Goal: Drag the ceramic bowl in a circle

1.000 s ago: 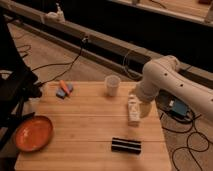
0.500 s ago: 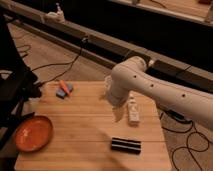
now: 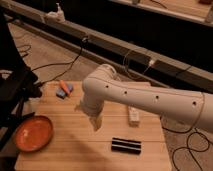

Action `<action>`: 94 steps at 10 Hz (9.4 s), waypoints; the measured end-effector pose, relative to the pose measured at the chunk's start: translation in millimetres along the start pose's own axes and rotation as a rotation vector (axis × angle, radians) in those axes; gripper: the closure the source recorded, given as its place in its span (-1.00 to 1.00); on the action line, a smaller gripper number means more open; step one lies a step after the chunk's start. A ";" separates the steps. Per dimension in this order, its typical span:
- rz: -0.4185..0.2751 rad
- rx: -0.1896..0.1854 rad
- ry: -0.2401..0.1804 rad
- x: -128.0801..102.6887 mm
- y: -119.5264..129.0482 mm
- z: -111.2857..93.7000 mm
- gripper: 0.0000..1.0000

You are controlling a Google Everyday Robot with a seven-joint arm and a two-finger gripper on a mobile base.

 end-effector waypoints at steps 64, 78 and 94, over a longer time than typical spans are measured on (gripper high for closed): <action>-0.050 -0.039 -0.389 -123.3 -5.5 174.7 1.00; -0.319 -0.061 -0.474 -142.0 -118.3 208.9 1.00; 0.011 -0.061 -0.344 -32.2 -33.6 151.8 1.00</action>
